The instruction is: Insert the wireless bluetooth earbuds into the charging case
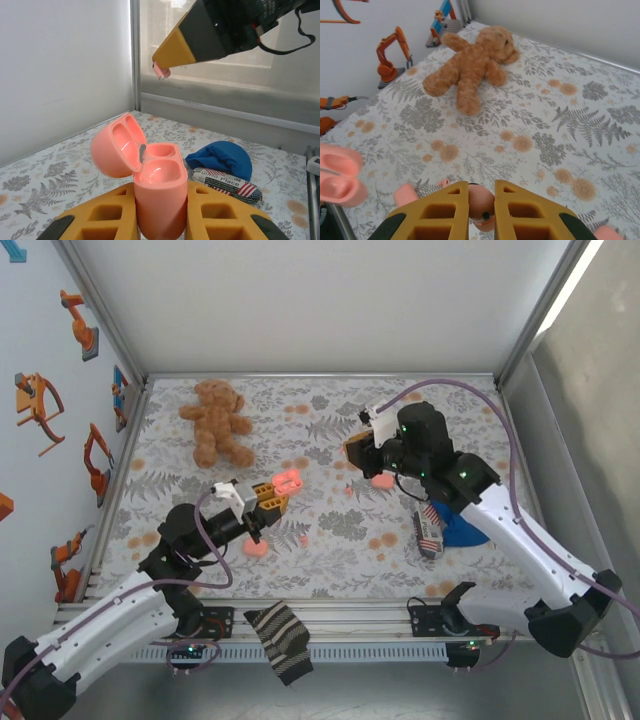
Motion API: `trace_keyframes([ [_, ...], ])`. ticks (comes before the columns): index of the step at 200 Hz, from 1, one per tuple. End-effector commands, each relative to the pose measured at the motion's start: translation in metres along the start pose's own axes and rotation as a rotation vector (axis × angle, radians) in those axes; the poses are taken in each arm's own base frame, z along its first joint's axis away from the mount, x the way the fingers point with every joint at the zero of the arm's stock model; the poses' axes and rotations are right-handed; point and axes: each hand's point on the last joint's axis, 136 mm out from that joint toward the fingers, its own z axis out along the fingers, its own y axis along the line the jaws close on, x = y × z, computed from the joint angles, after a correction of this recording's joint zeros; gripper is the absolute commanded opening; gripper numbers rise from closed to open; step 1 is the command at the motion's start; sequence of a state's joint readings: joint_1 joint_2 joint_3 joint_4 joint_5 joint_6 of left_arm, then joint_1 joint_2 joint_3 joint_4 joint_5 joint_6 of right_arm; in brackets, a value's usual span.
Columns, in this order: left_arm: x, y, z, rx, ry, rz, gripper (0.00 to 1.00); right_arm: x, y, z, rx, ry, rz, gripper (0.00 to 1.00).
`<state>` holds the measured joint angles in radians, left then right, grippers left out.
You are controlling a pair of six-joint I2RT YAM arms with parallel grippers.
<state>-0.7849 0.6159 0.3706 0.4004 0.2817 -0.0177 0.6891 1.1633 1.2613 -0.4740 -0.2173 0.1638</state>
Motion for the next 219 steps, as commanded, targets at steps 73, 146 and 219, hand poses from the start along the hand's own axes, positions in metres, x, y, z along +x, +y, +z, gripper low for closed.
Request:
trace_keyframes([
  [73,-0.034,-0.006,0.029,0.075,-0.103,-0.035,0.0,-0.021,0.074,-0.003,-0.147,-0.146,-0.217,0.14],
  [146,-0.035,-0.008,0.033,0.092,-0.109,-0.042,0.0,-0.012,0.087,0.017,-0.133,-0.116,-0.29,0.14],
  [219,-0.035,-0.01,0.029,0.093,-0.114,-0.039,0.0,-0.004,0.093,0.029,-0.124,-0.087,-0.312,0.14],
])
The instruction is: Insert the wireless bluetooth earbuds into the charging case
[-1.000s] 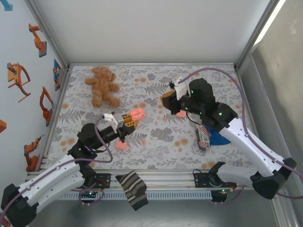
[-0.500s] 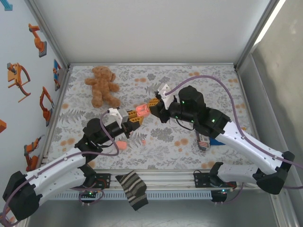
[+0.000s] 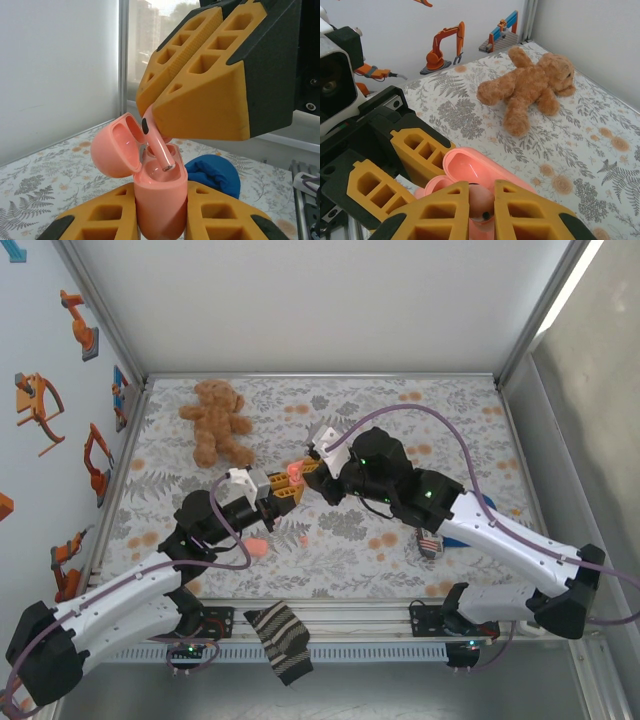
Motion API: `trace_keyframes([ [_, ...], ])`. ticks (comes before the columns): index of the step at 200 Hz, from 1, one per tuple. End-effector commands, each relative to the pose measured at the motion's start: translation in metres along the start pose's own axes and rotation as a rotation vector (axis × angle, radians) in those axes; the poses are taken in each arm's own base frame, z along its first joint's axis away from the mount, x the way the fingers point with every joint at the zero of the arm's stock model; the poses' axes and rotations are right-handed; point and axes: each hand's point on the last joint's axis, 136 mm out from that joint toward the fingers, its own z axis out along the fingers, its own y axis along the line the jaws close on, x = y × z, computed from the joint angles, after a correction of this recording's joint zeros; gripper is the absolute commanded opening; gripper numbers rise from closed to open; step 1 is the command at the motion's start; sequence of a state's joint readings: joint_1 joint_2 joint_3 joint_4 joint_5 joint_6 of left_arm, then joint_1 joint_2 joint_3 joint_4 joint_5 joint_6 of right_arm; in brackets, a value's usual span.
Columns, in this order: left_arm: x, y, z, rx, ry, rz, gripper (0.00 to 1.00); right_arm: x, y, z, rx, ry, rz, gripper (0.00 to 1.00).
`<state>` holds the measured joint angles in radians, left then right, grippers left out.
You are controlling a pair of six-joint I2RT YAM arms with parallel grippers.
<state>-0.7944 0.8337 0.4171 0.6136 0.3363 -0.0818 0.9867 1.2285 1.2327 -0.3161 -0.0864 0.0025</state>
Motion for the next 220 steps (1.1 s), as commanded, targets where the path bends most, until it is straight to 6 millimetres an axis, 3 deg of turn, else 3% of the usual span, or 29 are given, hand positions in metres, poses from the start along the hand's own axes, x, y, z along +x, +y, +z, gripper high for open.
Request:
trace_keyframes([
  [1,-0.026,-0.008,-0.002,0.031,-0.075,0.015,0.0,-0.014,-0.001,-0.002,0.025,-0.043,-0.024,0.14],
  [220,-0.024,-0.007,-0.008,0.013,-0.075,0.024,0.0,-0.012,0.026,0.006,-0.088,0.0,-0.022,0.19],
])
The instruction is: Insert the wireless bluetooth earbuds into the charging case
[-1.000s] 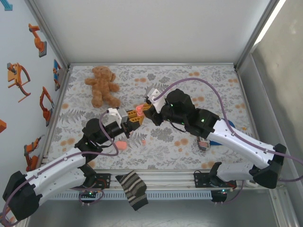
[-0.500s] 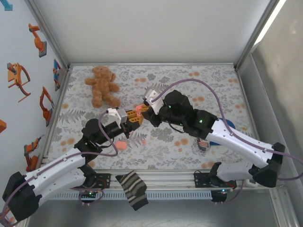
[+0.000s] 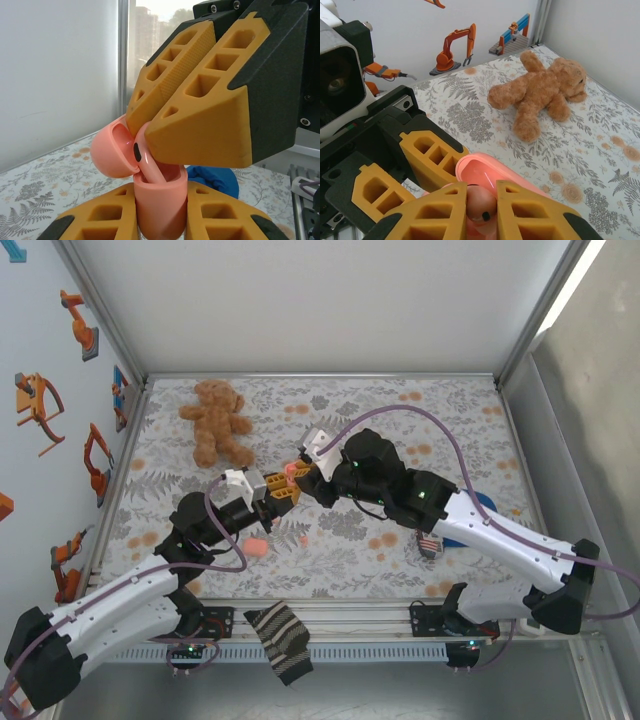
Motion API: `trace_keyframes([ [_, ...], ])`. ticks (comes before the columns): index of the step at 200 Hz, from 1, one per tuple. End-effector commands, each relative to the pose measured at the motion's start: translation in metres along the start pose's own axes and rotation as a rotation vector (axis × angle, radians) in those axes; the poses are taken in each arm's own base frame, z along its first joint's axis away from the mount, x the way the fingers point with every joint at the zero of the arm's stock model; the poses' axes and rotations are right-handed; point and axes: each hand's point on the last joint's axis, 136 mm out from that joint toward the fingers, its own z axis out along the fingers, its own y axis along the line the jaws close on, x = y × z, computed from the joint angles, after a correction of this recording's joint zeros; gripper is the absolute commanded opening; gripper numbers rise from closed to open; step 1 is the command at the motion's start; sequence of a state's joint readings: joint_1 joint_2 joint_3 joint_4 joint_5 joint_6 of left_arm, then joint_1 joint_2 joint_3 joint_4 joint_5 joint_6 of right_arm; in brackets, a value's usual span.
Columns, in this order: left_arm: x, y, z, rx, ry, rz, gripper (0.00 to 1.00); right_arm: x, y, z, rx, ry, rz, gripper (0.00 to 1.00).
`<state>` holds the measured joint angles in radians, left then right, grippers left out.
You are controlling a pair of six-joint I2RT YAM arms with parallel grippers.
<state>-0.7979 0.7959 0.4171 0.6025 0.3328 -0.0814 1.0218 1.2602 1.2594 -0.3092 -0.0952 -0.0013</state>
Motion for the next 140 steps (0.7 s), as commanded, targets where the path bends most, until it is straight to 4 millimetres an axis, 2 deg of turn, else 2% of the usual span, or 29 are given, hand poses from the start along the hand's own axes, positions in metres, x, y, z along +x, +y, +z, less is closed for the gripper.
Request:
trace_keyframes([
  [1,-0.015,-0.004,-0.002,0.01,-0.05,0.015,0.0,-0.007,0.011,-0.002,-0.047,0.001,-0.005,0.19],
  [19,-0.015,-0.004,-0.003,0.01,-0.051,0.016,0.0,-0.016,0.011,-0.008,-0.048,-0.025,-0.006,0.21],
  [61,-0.013,-0.004,-0.005,0.007,-0.052,0.016,0.0,-0.046,0.012,-0.029,-0.047,-0.113,-0.005,0.39],
  [102,-0.014,-0.005,-0.006,0.008,-0.056,0.021,0.0,-0.072,-0.003,-0.055,0.047,-0.186,0.028,0.49],
  [121,-0.013,-0.006,-0.008,0.009,-0.059,0.026,0.0,-0.077,-0.011,-0.066,0.097,-0.207,0.047,0.54],
  [140,-0.012,-0.006,-0.011,0.006,-0.061,0.025,0.0,-0.072,-0.023,-0.073,0.167,-0.208,0.067,0.62],
])
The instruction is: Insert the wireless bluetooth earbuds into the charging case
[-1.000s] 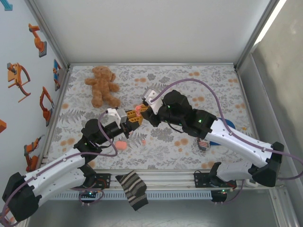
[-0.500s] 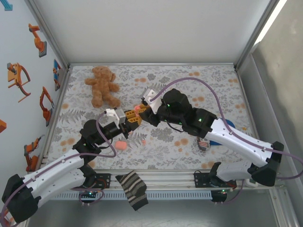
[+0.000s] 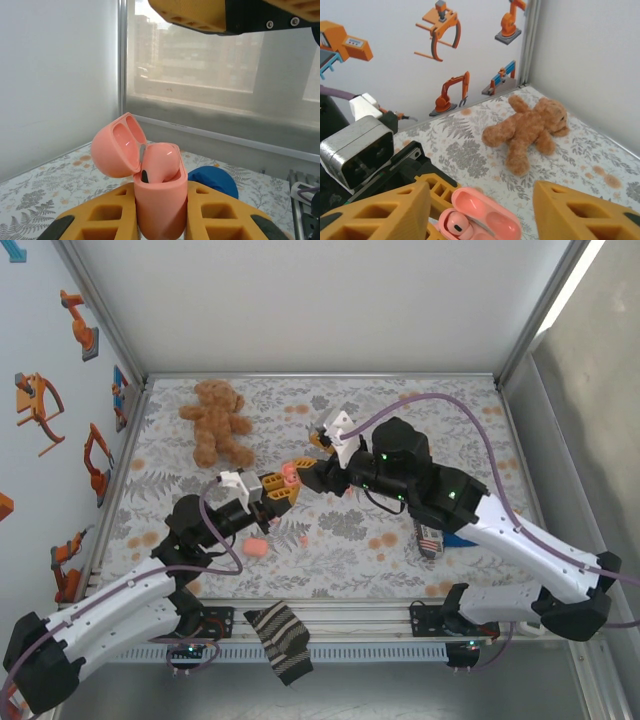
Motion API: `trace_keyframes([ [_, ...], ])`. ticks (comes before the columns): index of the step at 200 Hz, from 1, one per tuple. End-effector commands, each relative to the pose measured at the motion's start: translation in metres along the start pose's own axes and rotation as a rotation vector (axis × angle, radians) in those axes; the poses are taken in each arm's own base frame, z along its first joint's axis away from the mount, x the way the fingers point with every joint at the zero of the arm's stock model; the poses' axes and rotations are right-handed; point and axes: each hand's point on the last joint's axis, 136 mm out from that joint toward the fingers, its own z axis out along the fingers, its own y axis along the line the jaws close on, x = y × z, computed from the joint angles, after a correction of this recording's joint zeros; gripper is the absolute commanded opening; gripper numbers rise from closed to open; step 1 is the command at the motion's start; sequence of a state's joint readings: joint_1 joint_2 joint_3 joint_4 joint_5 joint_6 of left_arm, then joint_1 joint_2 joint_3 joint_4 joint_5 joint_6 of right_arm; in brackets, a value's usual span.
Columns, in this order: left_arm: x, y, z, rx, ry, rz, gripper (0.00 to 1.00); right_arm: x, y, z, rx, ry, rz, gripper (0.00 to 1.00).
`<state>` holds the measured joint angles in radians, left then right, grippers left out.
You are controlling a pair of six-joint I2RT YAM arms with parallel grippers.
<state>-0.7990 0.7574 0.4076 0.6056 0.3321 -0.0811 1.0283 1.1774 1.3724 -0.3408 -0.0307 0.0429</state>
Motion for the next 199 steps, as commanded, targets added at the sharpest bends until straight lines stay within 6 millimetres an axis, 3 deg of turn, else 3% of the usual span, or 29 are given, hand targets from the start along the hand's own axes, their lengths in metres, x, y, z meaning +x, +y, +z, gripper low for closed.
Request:
trace_keyframes([
  [1,-0.004,-0.003,-0.005,0.003,-0.031,0.014,0.0,-0.014,-0.017,-0.018,0.107,-0.045,0.028,0.62],
  [50,-0.004,-0.004,-0.013,-0.006,-0.026,0.026,0.0,0.008,-0.056,-0.033,0.306,0.005,0.092,0.88],
  [80,-0.004,-0.004,-0.019,-0.02,-0.02,0.038,0.0,0.035,-0.08,-0.035,0.371,0.084,0.174,0.98],
  [140,-0.004,-0.003,-0.031,-0.048,-0.008,0.057,0.0,0.117,-0.127,-0.021,0.385,0.325,0.434,0.99],
  [199,-0.003,-0.002,-0.04,-0.072,-0.011,0.063,0.0,0.189,-0.148,0.007,0.387,0.572,0.561,0.94],
])
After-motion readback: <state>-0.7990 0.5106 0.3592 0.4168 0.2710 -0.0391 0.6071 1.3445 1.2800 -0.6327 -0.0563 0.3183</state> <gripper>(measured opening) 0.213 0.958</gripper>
